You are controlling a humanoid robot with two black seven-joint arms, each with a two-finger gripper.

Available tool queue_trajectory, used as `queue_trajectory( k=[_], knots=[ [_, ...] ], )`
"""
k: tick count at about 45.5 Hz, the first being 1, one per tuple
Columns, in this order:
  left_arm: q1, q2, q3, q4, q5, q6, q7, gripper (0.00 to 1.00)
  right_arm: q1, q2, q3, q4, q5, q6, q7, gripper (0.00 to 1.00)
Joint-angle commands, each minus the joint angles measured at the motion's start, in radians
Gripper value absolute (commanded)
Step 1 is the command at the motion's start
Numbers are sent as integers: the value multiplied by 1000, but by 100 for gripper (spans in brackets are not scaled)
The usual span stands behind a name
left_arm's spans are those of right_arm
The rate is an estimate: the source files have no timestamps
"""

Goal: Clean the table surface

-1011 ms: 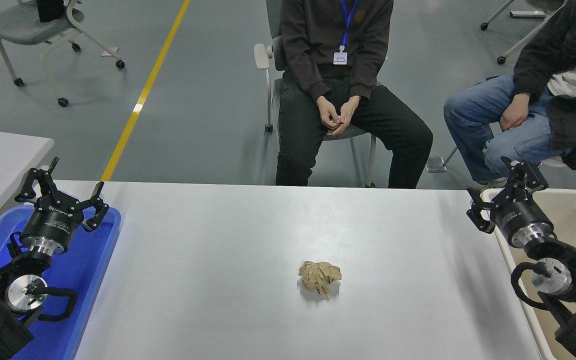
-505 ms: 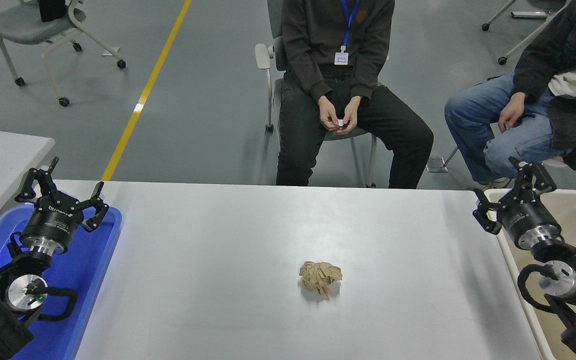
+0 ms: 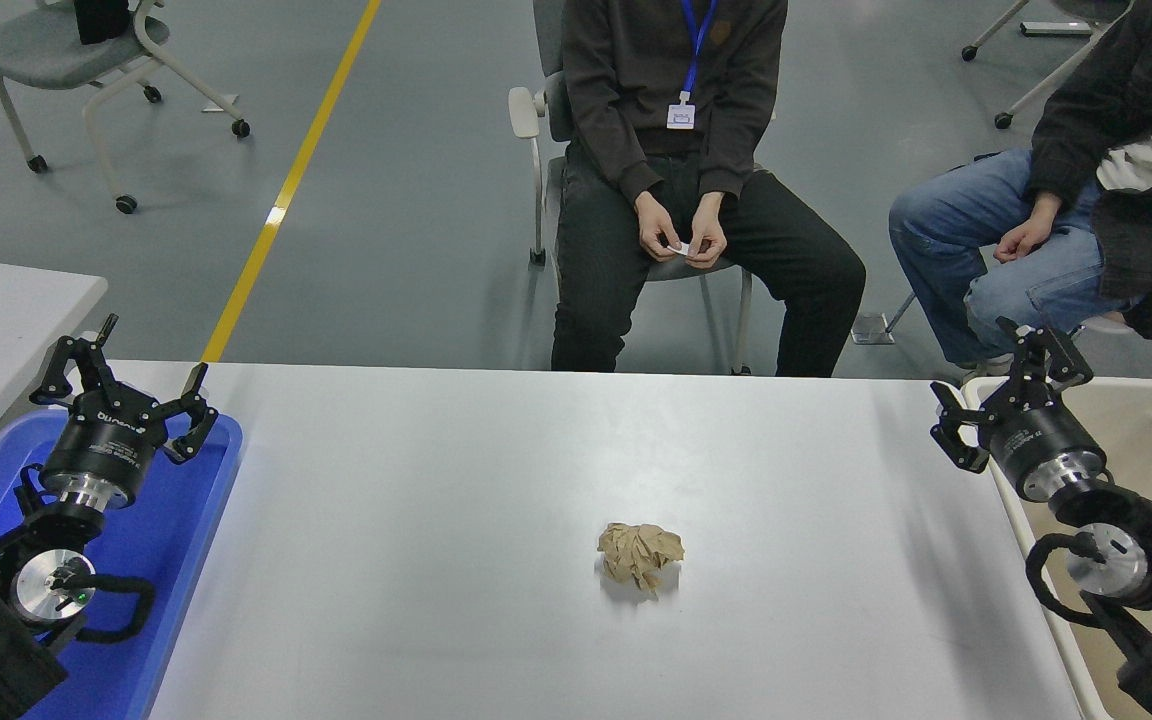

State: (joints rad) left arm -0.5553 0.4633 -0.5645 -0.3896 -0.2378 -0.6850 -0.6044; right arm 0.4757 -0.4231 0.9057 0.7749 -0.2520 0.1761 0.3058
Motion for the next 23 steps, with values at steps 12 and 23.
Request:
queue_trajectory(
  k=[12, 23],
  knots=[
    [0, 0, 0, 0, 0, 1, 0, 100, 93, -83, -281, 194, -240, 6, -2, 100],
    [0, 0, 0, 0, 0, 1, 0, 100, 237, -186, -493, 306, -293, 6, -16, 100]
  ],
)
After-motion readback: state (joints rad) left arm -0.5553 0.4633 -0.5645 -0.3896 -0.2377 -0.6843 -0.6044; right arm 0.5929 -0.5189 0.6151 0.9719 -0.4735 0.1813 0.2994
